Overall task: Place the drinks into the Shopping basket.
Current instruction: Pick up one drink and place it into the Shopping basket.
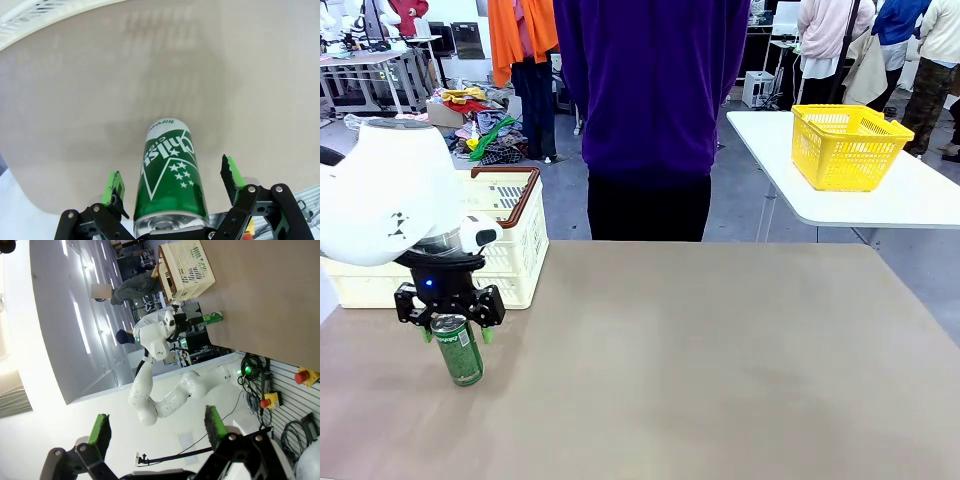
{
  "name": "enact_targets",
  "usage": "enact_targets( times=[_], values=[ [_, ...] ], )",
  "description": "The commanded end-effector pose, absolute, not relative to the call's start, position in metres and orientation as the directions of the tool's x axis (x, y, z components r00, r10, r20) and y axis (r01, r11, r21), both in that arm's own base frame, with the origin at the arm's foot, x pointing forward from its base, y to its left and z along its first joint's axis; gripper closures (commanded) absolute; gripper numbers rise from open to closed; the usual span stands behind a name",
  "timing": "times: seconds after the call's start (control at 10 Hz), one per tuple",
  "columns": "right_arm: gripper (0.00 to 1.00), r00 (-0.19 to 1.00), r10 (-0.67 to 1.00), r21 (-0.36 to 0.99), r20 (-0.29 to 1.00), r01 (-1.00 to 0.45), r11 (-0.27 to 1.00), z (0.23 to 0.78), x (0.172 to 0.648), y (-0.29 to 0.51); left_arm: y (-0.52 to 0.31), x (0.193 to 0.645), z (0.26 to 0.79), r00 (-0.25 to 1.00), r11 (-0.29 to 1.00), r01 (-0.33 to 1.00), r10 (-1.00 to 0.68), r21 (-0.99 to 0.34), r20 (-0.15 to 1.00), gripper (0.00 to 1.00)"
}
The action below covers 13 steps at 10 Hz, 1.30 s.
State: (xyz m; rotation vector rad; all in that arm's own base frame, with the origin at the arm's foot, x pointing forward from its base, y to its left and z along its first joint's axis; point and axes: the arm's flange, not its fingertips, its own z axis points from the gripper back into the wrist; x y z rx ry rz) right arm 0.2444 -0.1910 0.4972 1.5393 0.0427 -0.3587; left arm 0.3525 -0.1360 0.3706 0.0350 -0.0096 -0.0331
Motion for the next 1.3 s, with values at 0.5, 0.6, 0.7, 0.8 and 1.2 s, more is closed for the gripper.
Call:
enact_targets(
  times=[0.5, 0.6, 0.7, 0.8, 1.2],
  values=[
    [0.0, 0.949, -0.201, 0.97, -0.242, 0.244, -0.013, 0.5, 0.244, -0.191, -0.11, 0.308, 0.357, 0.998, 0.997, 0.056, -0.054, -0.051, 0.023, 0.0],
    [0.0, 0.949, -0.201, 0.97, -0.242, 0.244, -0.013, 0.5, 0.244, -0.191, -0.11, 0.307, 0.356, 0.998, 0.997, 0.063, -0.062, -0.048, 0.02, 0.0],
    [0.0, 0.949, -0.201, 0.97, -0.242, 0.244, -0.013, 0.5, 0.244, -0.191, -0.11, 0.308, 0.351, 0.996, 0.996, 0.087, -0.087, -0.036, -0.007, 0.44],
    [0.0, 0.949, -0.201, 0.97, -0.242, 0.244, -0.013, 0.5, 0.244, -0.191, -0.11, 0.309, 0.348, 0.996, 0.996, 0.079, -0.08, -0.038, -0.027, 1.0],
    [0.0, 0.949, -0.201, 0.97, -0.242, 0.244, -0.013, 0.5, 0.244, -0.191, -0.108, 0.304, 0.349, 0.993, 0.997, 0.073, -0.071, 0.016, -0.091, 1.0]
  ],
)
